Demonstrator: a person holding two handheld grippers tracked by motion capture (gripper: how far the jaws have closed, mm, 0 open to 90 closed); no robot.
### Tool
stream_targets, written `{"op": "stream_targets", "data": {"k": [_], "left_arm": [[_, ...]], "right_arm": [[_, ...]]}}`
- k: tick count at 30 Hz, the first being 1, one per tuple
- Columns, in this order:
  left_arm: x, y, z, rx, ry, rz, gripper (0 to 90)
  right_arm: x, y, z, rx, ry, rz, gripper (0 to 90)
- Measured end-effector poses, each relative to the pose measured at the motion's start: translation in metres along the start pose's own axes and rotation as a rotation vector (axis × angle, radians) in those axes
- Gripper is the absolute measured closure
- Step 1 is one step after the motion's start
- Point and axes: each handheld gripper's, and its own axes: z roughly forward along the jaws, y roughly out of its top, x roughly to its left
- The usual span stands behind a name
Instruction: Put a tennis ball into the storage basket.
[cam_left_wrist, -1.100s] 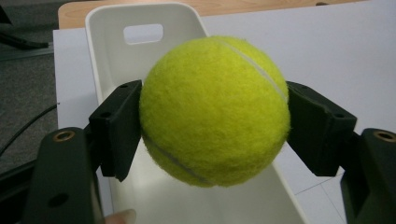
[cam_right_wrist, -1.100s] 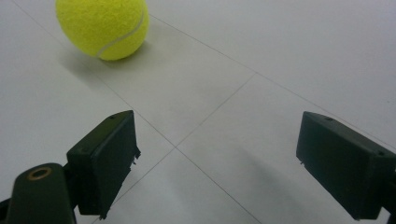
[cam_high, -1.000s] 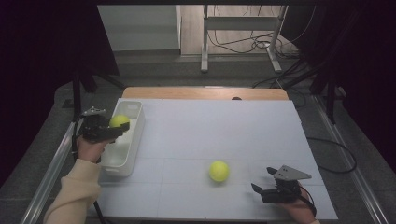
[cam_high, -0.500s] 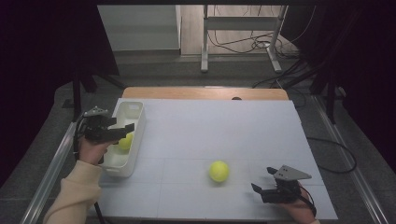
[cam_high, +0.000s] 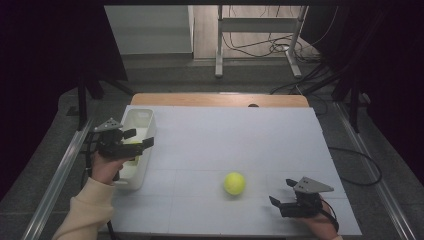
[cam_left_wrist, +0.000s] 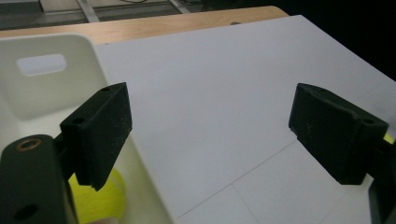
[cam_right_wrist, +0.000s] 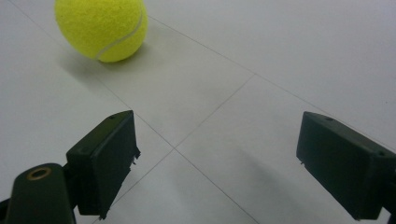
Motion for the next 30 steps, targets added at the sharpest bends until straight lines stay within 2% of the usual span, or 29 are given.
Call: {"op": "stream_targets", "data": {"k": [10,15,30], "left_arm": [[-0.027,-0.003,0.010,-0.010,-0.083,0.063,14.3],[-0.036,-0.005,0.018,-0.007,-0.114,0.073,14.4],[-0.068,-0.010,0.051,0.058,-0.194,0.132,14.0]], "right_arm": [[0.000,0.000,-0.001,-0.011,-0.003,-0.001,12.7],[0.000,0.000,-0.001,-0.014,-0.005,-0.002,12.8],[-0.002,0.001,-0.001,-0.018,-0.001,0.002,12.8]]}}
